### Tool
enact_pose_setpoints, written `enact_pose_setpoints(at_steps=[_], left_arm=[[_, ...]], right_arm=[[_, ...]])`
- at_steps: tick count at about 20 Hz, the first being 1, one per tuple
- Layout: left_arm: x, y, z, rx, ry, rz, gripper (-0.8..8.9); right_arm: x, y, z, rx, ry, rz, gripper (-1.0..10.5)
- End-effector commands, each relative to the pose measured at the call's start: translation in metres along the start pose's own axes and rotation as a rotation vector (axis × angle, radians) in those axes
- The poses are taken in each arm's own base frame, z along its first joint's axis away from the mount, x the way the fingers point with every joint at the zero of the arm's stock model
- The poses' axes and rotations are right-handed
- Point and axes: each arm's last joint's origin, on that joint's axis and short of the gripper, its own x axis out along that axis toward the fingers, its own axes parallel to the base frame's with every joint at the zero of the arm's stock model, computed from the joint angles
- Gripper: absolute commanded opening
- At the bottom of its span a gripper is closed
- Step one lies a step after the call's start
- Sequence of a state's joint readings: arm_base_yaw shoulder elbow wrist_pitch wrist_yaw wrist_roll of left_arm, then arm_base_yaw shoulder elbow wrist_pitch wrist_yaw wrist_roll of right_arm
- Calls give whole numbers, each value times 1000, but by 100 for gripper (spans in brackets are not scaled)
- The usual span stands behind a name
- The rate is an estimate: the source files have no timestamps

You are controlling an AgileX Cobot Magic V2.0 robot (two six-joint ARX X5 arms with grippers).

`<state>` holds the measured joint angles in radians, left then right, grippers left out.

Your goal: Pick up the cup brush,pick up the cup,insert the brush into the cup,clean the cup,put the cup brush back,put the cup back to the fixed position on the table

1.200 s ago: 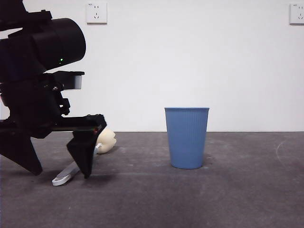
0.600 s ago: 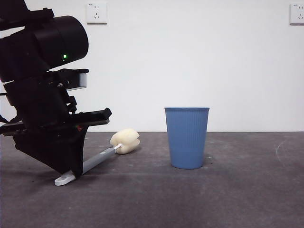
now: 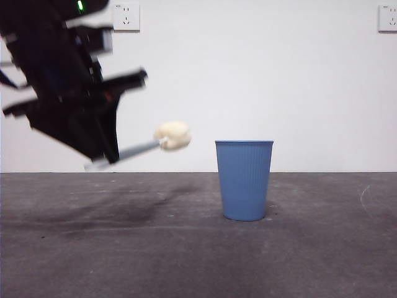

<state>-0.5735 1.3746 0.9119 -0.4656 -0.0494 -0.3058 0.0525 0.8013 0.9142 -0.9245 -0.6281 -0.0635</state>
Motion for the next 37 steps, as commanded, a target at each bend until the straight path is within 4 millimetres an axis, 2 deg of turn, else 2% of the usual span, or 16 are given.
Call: enact_pose_setpoints(at_steps=[1,4,8,12,17,26,37], left_arm=[[-22,2,-3,59,-12,-2,-9],[-59,6,-10,106,-53,-13,-9],[-108,14,-26,113,-130,-30,-9],[-133,20,-40,111,-155,-37,-9],[-140,23,-49,113,-121,-29,-9],[-139,23,-50,118,-108,-26,-9],[-139,23,-51,118,-105,-24,-9]], right_arm=[[6,-3,4,8,5,8,561],[26,-11,6,6,17,73,559],[60,-25,-3,-18,17,104,559],[92,-35,-11,-45,14,106,559],[137,-49,-24,-62,36,85,559],[207,-57,-31,-180,12,70,559],[254,-63,-39,-291,-111,26,562]])
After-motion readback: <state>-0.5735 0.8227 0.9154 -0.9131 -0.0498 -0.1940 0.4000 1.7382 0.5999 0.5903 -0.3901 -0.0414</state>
